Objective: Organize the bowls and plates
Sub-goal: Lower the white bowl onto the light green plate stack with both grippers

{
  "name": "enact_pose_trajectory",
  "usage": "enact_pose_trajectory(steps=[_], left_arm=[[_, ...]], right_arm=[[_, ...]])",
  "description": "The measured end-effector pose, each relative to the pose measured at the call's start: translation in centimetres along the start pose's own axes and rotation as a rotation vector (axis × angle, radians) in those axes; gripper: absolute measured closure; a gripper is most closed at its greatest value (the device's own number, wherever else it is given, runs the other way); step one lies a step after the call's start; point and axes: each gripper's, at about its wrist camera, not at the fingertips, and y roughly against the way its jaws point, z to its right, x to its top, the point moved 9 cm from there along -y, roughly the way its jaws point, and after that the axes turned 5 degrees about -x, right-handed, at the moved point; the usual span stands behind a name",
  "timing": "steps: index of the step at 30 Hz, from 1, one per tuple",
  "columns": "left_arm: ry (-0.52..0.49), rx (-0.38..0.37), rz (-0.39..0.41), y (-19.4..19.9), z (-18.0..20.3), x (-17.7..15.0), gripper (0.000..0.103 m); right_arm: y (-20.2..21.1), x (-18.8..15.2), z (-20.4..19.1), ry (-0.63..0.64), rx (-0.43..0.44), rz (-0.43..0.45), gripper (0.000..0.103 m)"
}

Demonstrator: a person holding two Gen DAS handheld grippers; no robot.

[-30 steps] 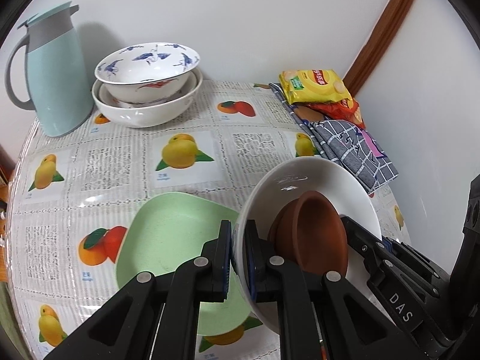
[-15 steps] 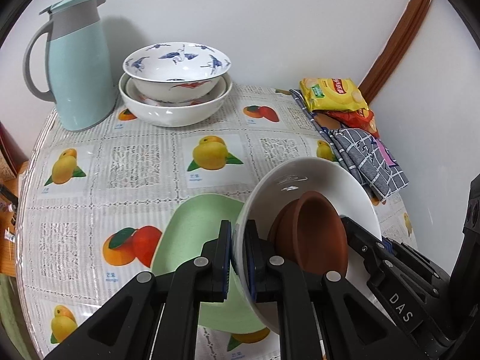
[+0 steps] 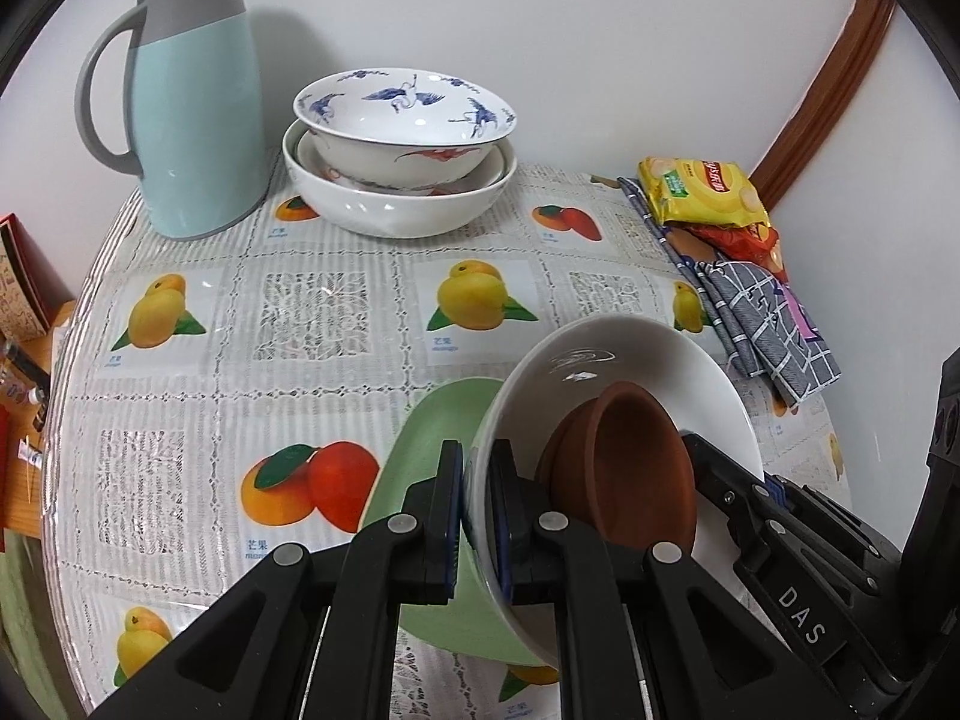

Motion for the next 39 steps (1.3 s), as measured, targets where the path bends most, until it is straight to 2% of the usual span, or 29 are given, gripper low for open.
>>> enact_pose_trajectory(steps=[20,31,39], left_arm=[[0.054,0.034,-0.071,-3.8,-3.1,-1.7,0.093],[0.052,0.019,-0.074,-4.3,-3.1,-1.5,0.093],[0.048,0.024,-0.082,-4.1,-3.0,-1.6,0.093]], right_arm=[[-5.1,-2.5,-0.8,0.018,0.013,-0.109,0.094],[-5.1,-2.3,-0.6,0.016,0.036,-0.105,0.092],[-4.7,-2.3,-0.8,0.042,0.021,-0.096,0.089]])
